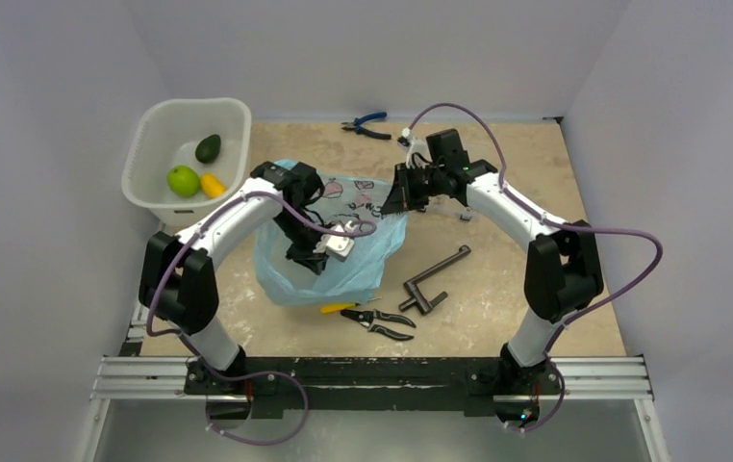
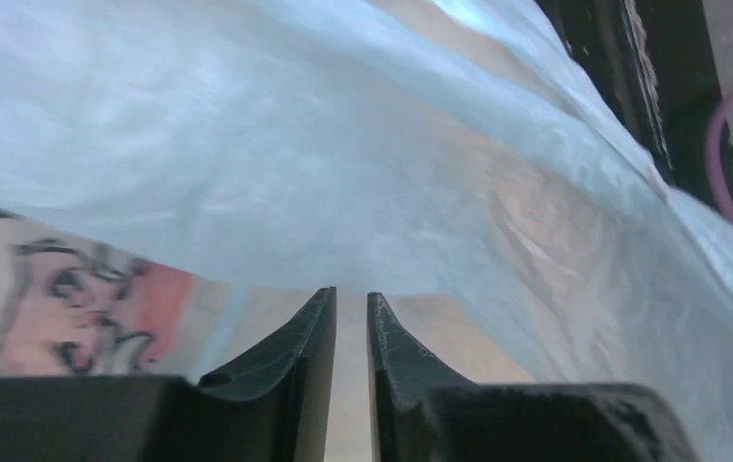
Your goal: Place the fake fruits into the plastic bag and tie a complex knot
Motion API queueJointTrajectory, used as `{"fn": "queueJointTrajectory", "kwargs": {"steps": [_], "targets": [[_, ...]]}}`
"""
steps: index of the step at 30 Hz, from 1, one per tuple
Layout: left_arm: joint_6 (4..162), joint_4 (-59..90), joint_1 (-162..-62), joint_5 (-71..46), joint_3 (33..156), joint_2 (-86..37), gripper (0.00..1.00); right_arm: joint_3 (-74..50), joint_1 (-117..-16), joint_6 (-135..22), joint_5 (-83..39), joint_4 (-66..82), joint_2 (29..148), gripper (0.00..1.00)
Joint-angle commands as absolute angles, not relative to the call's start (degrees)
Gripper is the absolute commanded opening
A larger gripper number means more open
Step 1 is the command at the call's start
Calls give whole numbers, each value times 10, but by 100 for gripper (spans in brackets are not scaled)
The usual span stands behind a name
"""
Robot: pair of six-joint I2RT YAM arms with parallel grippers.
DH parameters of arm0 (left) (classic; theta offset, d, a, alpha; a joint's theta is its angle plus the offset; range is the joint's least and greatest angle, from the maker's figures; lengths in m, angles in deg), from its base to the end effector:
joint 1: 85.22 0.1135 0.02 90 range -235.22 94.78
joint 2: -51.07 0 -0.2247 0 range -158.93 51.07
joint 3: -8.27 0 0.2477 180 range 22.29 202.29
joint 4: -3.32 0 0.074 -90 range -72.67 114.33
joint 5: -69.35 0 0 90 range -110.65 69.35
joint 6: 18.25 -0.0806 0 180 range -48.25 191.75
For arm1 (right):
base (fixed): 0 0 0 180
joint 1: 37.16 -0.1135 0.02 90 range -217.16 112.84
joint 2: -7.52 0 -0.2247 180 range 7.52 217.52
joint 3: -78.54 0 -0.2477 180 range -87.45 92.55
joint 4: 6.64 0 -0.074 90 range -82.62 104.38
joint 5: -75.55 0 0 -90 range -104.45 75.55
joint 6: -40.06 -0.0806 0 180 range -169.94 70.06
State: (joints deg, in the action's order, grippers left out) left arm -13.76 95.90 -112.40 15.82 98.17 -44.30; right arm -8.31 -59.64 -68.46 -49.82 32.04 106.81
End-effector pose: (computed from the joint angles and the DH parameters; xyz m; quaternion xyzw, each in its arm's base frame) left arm 0.2167 -0.1651 0.1762 0.7765 0.5433 -0.3051 0.0939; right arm 0.3533 0.1967 0.2103 -0.1470 0.8751 0.3909 0.2446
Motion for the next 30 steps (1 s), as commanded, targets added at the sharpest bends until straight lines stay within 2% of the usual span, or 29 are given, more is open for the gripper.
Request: {"fn": "queueJointTrajectory", "kwargs": {"steps": [1,7,8,9,10,11,14,16,20,23,27,30], "targets": [[-43,937,-1123,250,1056,-425,24,-93,-598,-630,-462,330,1047,0],[147,871,-1119,358,1124,-353,53,-113,-597,-655,-466,307,1044,0],[195,849,-1119,372,1137,-339,68,-114,-597,-657,-466,307,1044,0],[263,806,-1117,378,1147,-321,75,-115,-597,-658,-466,306,1043,0],[358,748,-1111,372,1151,-301,96,-118,-597,-661,-465,303,1040,0],[448,673,-1099,353,1154,-283,99,-119,-597,-664,-464,301,1037,0],[658,502,-1022,255,1166,-238,100,-120,-597,-665,-457,302,1030,0],[710,509,-959,168,1211,-245,100,-119,-597,-665,-454,301,1027,0],[618,673,-833,38,1363,-365,100,-109,-596,-661,-451,305,1031,0],[569,729,-751,16,1403,-453,94,-97,-595,-656,-452,309,1037,0],[526,747,-699,-29,1413,-548,94,-89,-595,-653,-449,309,1046,0],[499,764,-677,-45,1418,-602,90,-86,-595,-650,-449,311,1050,0]]}}
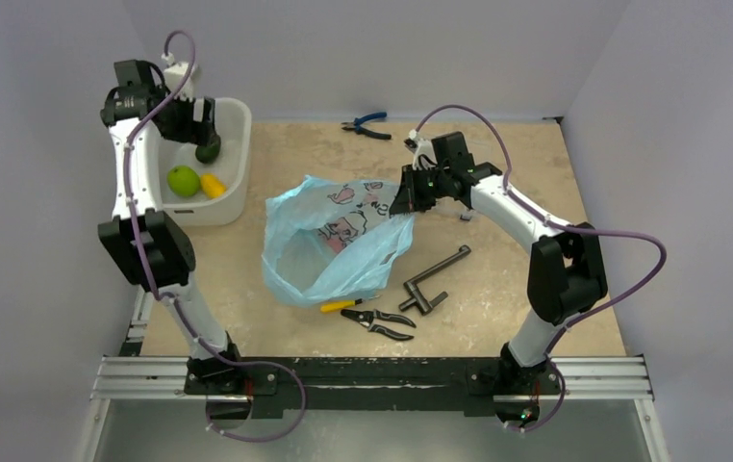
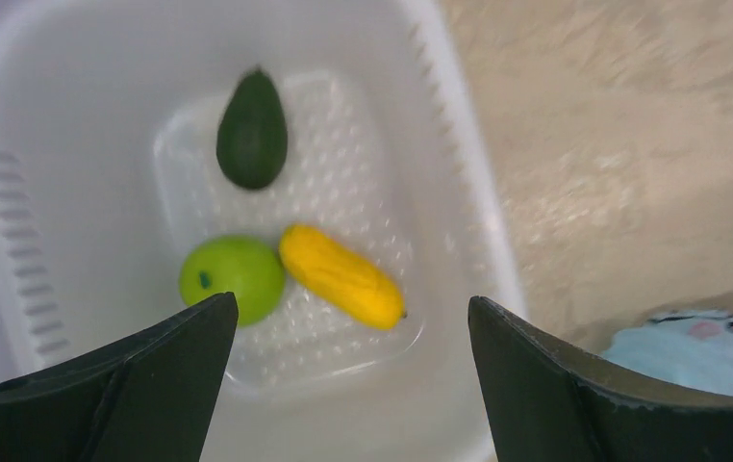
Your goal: Place the fake fruits into the plastic bag and tie a complex knot
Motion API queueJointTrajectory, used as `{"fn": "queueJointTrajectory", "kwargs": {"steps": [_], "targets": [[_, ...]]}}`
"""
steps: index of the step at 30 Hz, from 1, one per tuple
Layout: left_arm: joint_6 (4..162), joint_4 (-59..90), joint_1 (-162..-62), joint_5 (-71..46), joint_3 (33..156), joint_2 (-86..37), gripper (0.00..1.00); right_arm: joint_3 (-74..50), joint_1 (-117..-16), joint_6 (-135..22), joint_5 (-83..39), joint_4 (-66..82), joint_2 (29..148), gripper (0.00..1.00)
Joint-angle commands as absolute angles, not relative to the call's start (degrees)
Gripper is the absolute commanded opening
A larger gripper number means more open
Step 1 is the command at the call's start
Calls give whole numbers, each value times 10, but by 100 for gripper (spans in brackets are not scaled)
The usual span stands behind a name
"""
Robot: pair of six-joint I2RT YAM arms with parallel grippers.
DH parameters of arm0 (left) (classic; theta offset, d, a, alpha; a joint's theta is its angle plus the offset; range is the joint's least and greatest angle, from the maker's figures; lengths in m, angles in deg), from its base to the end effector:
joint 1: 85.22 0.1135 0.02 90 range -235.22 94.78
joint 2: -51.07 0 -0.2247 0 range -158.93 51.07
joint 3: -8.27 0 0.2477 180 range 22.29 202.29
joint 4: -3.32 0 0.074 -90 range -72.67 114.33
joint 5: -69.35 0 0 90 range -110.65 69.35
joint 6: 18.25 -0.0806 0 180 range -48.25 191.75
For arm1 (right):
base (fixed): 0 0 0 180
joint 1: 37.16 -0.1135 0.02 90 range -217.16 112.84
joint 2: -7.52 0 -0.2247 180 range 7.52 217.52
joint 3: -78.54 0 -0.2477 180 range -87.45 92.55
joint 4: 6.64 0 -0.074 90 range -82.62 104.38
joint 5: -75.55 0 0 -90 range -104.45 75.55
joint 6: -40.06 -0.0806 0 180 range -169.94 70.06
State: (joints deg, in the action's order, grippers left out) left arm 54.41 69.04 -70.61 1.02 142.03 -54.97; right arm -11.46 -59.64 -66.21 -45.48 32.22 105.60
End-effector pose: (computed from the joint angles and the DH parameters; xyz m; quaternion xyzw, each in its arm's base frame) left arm 0.4127 0.0768 0.3530 0.1034 0.8806 -0.0439 0.4604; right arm 0.3486 0.1892 0.1966 -0.1466 0.8897 0.3520 0.2510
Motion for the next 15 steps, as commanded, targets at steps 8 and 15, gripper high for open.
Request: {"fn": "queueJointTrajectory", "kwargs": {"steps": [8,15], "targets": [[403,727,-651,-134,1239,-592,86,-80,-594,-643,-440,309,1055,0],[396,739,-645,-148,1094,-513,77,-84,-585,-643,-449,309,1056,0]]}}
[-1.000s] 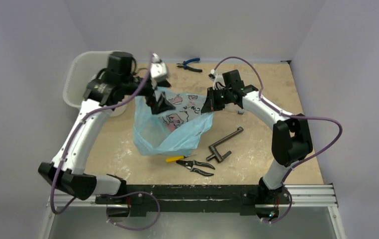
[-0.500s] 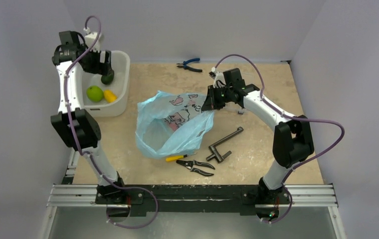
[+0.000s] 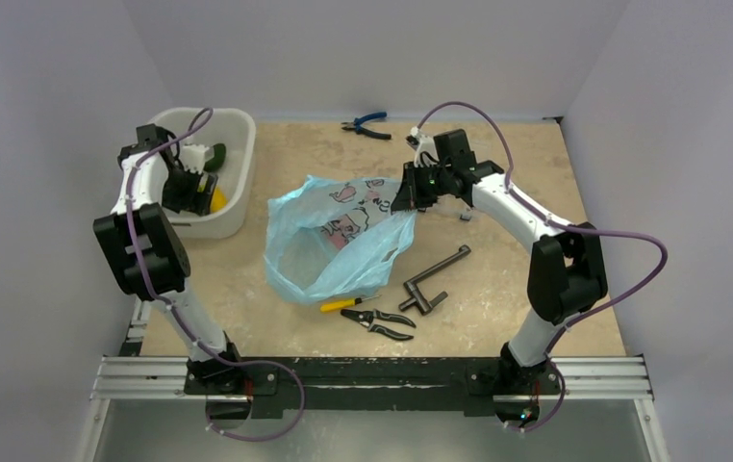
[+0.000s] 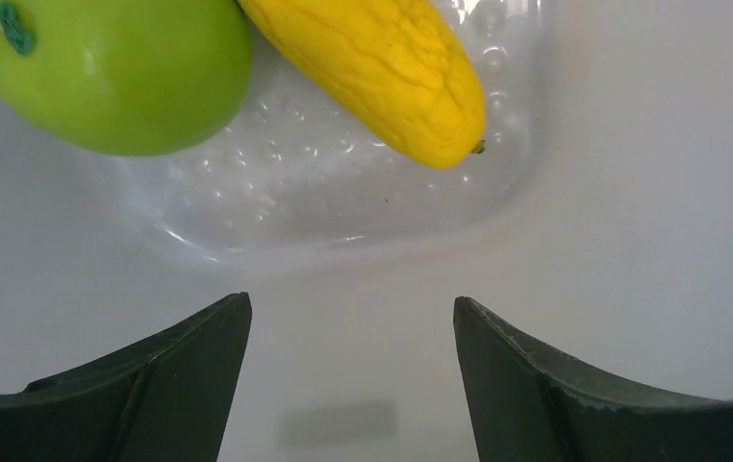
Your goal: Place the fake fruits into the plastic bag and tie a complex knot
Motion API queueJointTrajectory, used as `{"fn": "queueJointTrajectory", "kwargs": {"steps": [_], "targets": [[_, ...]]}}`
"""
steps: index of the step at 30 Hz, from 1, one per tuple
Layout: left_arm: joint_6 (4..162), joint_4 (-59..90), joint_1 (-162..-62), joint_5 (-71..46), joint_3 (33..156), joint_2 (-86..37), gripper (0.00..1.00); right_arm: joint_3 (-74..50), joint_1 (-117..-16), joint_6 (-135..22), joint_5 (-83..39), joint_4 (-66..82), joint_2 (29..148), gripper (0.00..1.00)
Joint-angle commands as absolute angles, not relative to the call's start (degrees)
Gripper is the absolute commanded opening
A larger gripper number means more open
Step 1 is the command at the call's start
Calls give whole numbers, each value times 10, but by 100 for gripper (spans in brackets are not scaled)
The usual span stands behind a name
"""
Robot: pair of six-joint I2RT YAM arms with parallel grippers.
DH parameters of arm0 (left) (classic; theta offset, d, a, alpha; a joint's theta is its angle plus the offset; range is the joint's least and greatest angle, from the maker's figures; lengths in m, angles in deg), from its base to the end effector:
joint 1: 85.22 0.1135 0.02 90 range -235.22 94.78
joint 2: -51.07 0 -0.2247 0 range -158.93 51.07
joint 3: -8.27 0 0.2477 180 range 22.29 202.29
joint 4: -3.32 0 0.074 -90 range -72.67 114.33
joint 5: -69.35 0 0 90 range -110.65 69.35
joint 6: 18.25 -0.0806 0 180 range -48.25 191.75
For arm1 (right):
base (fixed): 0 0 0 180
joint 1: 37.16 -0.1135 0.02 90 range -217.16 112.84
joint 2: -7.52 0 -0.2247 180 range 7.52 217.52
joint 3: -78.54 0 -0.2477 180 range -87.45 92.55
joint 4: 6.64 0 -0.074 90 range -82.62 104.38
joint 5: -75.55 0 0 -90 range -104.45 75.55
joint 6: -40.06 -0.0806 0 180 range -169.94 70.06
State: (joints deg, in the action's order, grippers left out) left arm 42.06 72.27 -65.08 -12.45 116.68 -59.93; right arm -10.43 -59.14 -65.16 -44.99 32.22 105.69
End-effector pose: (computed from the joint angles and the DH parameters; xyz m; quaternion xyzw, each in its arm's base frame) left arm 0.3764 0.1258 0.1662 0.0934 0.9802 0.0034 0.1748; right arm 0.3531 0.1867 0.2020 -0.1512 0.8871 0.3467 0.2646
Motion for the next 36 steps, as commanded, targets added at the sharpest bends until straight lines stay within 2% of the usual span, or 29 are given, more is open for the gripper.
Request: {"fn": "queueJointTrajectory", "kwargs": {"steps": [1,10,14,17,21,26,33,36], "targets": [[396,741,-644,-151,1060,-495,76,-85,-585,-643,-450,308,1055,0],[382,771,-576,-158,848,-328,76,-102,-581,-644,-456,307,1042,0],[357,829,-570,-47,853,-267,80,-114,-581,-644,-457,307,1033,0],[370,838,-579,30,921,-232,83,-121,-581,-644,-458,308,1028,0],[344,822,-600,81,1031,-291,86,-127,-581,-644,-461,305,1025,0],[209,814,-615,119,1128,-422,88,-125,-581,-641,-460,309,1027,0],[129,802,-652,88,1241,-585,88,-121,-581,-637,-463,316,1030,0],[109,782,-675,58,1244,-625,88,-119,-581,-634,-472,320,1033,0]]}}
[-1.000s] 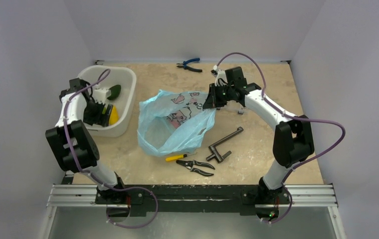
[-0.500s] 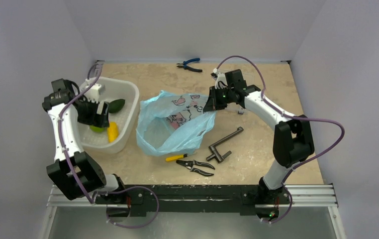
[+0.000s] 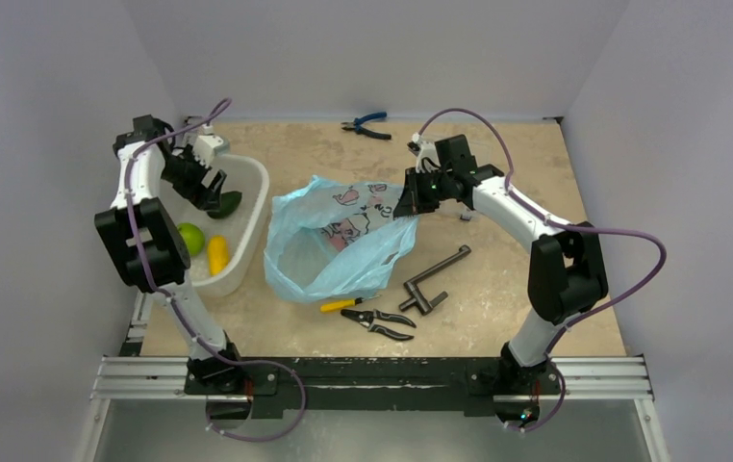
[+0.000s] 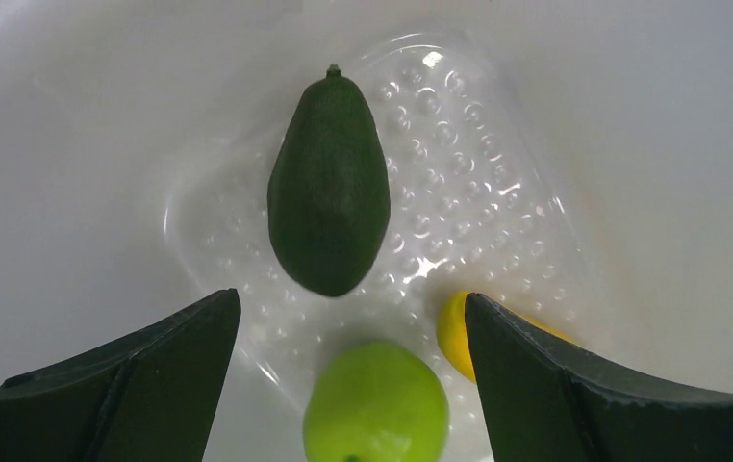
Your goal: Place the fake fruits into the plastic bag and tie a complex knot
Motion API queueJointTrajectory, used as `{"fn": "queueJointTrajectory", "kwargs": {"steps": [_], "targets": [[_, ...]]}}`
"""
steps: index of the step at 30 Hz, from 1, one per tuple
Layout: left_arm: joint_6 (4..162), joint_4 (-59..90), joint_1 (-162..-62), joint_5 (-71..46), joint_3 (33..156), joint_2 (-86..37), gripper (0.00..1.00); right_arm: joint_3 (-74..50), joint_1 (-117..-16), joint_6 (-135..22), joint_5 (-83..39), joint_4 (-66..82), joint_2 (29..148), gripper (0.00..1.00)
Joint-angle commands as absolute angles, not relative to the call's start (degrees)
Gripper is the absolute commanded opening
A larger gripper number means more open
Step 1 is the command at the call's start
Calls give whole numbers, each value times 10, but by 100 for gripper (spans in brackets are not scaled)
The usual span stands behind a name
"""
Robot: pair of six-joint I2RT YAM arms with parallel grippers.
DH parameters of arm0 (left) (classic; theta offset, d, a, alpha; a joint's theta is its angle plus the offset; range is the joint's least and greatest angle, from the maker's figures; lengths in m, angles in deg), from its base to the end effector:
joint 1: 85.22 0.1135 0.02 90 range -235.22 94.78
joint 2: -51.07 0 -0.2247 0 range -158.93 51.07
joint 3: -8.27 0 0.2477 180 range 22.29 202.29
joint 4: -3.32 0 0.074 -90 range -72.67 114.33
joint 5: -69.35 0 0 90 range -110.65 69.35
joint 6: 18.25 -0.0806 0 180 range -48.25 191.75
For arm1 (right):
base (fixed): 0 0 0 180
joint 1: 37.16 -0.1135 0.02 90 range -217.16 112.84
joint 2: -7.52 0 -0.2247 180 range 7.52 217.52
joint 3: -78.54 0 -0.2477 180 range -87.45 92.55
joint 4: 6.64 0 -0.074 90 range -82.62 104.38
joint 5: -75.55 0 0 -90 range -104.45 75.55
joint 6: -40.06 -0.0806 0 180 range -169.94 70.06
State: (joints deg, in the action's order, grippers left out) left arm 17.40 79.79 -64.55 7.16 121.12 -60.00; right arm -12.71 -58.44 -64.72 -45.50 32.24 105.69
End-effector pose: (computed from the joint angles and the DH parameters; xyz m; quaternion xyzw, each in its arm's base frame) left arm 0.3751 0.1013 0.1907 0.3093 0.9115 -0.1102 0.2476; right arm 0.3497 0.1808 0.1886 -0.1462 0.8936 0.3440 0.2487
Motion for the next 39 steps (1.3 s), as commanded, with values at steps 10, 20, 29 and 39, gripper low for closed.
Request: {"fn": "queueJointTrajectory", "kwargs": {"steps": [10,20,29,39], "targets": [[23,725,-690,27,1217,-698,85,-118,-581,-629,-477,328,1040,0],[57,772,-680,51,1229,-662,32,-118,-581,-629,-477,324,1045,0],[162,883,-637,216,1308,-472,21,-117,-581,-645,-487,309,1045,0],[335,828,-1004,283,1236,-226,23,-103,-581,-664,-482,307,1049,0]]}}
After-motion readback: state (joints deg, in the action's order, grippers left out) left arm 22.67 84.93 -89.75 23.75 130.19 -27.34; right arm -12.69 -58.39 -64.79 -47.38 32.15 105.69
